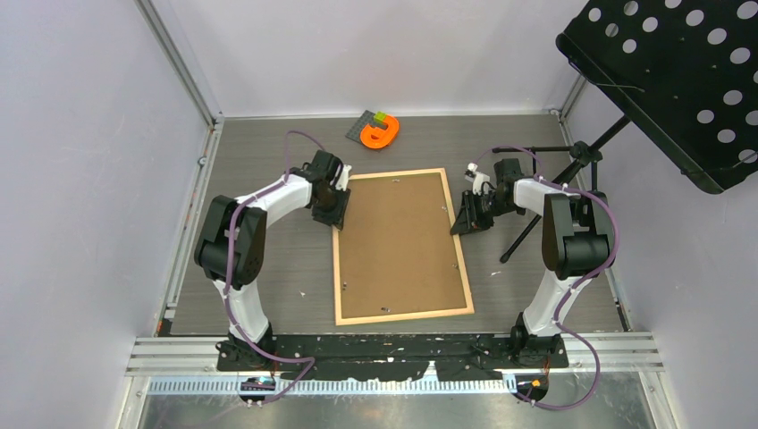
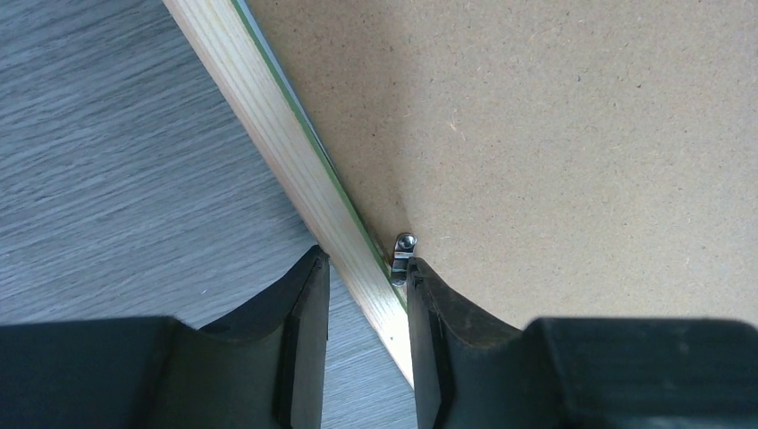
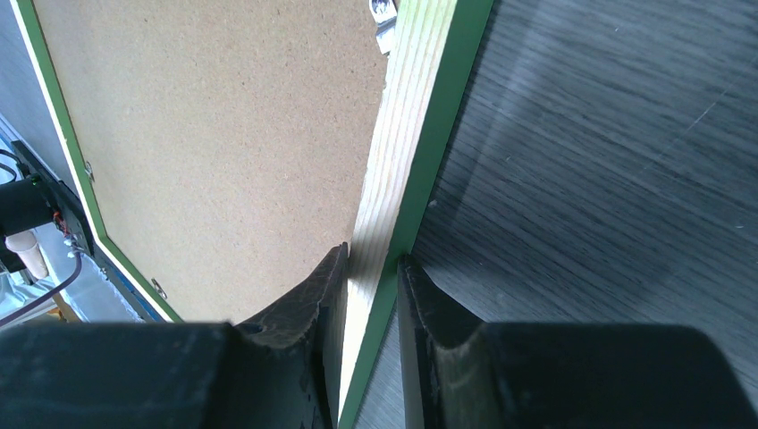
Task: Put the photo into the frame
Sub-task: Install the photo frame at the center of the board.
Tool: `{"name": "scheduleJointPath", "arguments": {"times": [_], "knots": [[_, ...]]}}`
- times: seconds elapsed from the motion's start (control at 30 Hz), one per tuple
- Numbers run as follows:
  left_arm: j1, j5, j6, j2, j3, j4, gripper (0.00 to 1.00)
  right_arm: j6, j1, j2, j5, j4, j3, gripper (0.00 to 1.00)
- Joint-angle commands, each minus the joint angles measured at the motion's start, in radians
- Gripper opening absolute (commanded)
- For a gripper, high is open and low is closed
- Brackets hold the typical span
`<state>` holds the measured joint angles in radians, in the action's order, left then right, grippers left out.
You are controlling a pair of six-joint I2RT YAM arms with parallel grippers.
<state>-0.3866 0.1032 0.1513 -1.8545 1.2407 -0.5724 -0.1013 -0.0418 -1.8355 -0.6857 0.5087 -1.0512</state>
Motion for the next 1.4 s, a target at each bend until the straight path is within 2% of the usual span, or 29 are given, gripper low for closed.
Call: {"name": "scheduleJointPath", "arguments": {"times": [0.0, 0.2, 0.47, 0.53, 0.73, 1.2, 1.37], "knots": [[-0.004, -0.014, -0.001, -0.013, 0.001, 0.027, 0.32, -0.008, -0.003, -0.019, -0.034, 0.005, -0.003, 0.06], [-0.041, -0.065, -0.003, -0.008, -0.026, 0.045, 0.26, -0.008, -0.003, -0.019, -0.034, 0.006, -0.004, 0.06], [-0.043, -0.094, 0.027, 0.011, -0.077, 0.065, 0.08, -0.007, -0.001, -0.021, -0.039, 0.007, -0.004, 0.06], [-0.032, -0.072, 0.039, 0.009, -0.085, 0.064, 0.06, -0.009, -0.001, -0.022, -0.039, 0.006, -0.006, 0.06], [-0.011, 0.019, 0.070, 0.007, -0.102, 0.067, 0.08, -0.008, 0.000, -0.023, -0.041, 0.006, -0.005, 0.06], [0.000, 0.070, 0.128, 0.040, -0.175, 0.147, 0.08, -0.009, 0.001, -0.026, -0.044, 0.006, -0.007, 0.06], [0.013, 0.088, 0.138, 0.038, -0.175, 0.149, 0.12, -0.009, 0.001, -0.025, -0.045, 0.006, -0.006, 0.06]]}}
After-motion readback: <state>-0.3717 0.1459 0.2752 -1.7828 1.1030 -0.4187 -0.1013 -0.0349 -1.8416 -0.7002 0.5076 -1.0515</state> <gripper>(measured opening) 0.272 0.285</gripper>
